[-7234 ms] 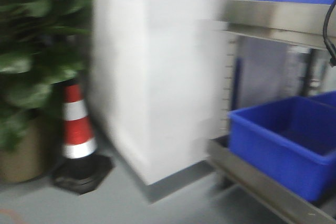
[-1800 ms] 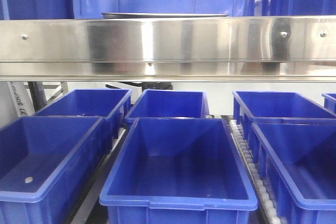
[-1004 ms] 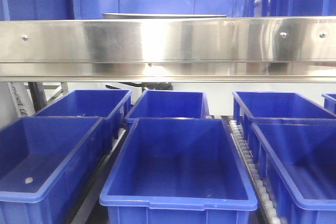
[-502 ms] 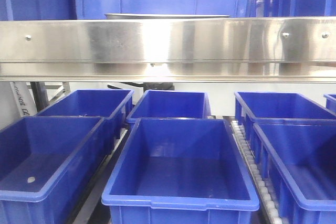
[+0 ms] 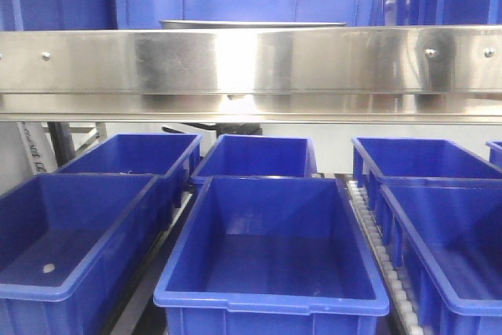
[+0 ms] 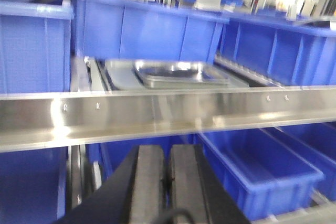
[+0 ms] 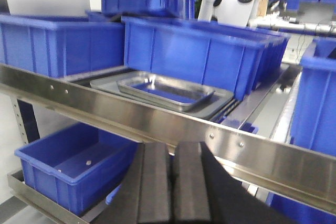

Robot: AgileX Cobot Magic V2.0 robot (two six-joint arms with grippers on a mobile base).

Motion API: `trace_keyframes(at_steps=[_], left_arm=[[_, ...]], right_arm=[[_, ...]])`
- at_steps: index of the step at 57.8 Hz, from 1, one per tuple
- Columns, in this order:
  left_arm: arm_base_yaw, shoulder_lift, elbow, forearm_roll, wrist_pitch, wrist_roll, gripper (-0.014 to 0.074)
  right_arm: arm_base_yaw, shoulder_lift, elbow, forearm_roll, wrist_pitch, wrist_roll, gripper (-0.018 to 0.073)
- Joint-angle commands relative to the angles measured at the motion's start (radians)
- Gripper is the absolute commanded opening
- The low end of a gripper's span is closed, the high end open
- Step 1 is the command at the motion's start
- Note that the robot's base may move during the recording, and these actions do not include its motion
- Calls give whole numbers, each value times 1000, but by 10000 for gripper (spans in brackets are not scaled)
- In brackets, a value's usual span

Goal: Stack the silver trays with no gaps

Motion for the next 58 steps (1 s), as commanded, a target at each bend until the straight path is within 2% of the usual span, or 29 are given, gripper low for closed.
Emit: trace_keyframes(at_steps=[1,12,46,48,53,58], left_arm=[[2,2,54,19,-88,2,-2],[2,2,112,24,-96,2,-2],[2,2,112,24,-96,2,-2],[2,2,112,24,-96,2,-2],[2,2,112,24,-96,2,-2],[2,2,112,24,-96,2,-2]], right_arm=[[2,0,76,-13,-151,-5,-81],[2,0,224,7,-359,-5,-81],[2,0,265,7,-370,-5,-81],[2,0,270,-22,-389,-5,-81],[-28,0,293,-64,-432,-5,-81],[-122,0,338,-73,-493,-5,-81]])
